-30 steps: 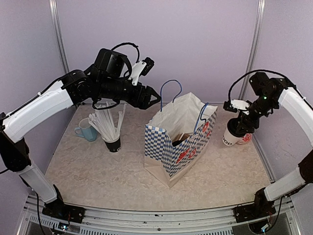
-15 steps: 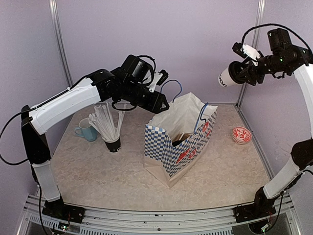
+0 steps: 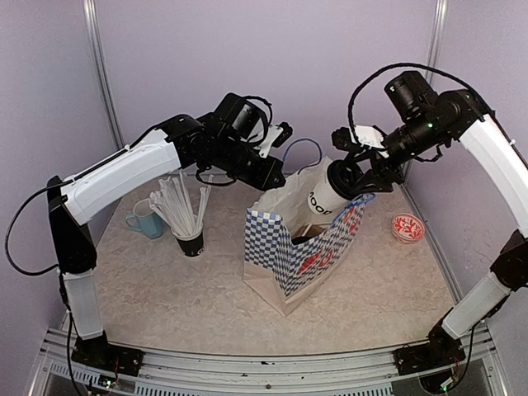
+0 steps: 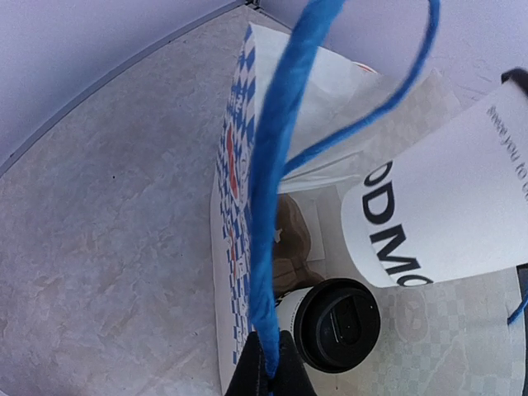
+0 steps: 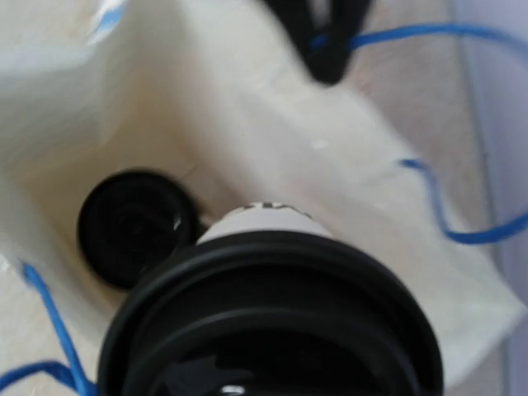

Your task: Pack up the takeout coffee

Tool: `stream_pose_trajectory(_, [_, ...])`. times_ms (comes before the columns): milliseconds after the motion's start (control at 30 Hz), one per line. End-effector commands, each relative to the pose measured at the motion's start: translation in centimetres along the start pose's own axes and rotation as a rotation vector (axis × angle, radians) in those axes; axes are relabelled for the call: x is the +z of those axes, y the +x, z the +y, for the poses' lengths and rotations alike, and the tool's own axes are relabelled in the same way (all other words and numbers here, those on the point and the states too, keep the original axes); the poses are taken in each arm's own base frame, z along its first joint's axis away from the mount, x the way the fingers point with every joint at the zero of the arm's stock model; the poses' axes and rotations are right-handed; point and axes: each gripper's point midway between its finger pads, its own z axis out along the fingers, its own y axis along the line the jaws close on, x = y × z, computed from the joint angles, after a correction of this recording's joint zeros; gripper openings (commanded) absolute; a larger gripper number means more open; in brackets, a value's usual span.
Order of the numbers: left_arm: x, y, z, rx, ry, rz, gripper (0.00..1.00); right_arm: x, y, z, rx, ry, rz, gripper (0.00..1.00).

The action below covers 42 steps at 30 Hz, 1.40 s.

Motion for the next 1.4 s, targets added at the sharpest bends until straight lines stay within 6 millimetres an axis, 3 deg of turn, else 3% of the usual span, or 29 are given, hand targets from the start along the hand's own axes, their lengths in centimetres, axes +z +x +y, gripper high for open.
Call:
stream_pose_trajectory(0, [0.4, -0.7, -0.9, 0.071, 0.026, -0.001, 0.0, 0.7, 1.0, 2.8, -0.055, -0.059, 0.08, 0.43])
stream_pose_trajectory(167, [0.2, -1.9, -0.5, 0.132, -0.002, -0.021, 0.0, 1.9, 1.4, 6.2, -0.116, -0.102, 0.157, 0.42])
stream_pose_trajectory(300, [0.1, -2.1, -0.6, 0.181, 0.0, -0.025, 0.0, 2.2, 0.6, 8.3, -0.149, -0.125, 0.167, 0.42])
stream_pose_trajectory(467, [-0.1, -1.9, -1.3, 0.263, 0.008, -0.026, 0.0, 2.6, 1.2, 10.5, -0.157, -0.148, 0.208, 0.41])
stream_pose_trajectory(700, [-0.9, -1.8, -6.1, 0.462, 0.079, -0.078, 0.0, 1.7, -1.2, 5.9, -0.14, 0.015, 0.221, 0.36])
stream_pose_trajectory(767, [-1.2, -2.1, -6.6, 0.483, 0.079, -0.095, 0.0, 1.4, -1.4, 4.8, -0.155, 0.053, 0.235, 0.36])
stream_pose_trajectory(933, [-1.7, -2.3, -6.5, 0.512, 0.067, -0.11, 0.0, 1.7, 0.3, 3.1, -0.18, 0.102, 0.305, 0.35])
stream_pose_trajectory(1167, [-2.2, -2.3, -5.7, 0.547, 0.018, -0.115, 0.0, 2.2, 4.0, 3.0, -0.174, 0.084, 0.391, 0.34])
stream_pose_trajectory(1367, [-2.4, -2.8, -5.7, 0.564, 0.013, -0.138, 0.0, 2.0, 4.7, 4.4, -0.161, 0.041, 0.384, 0.35])
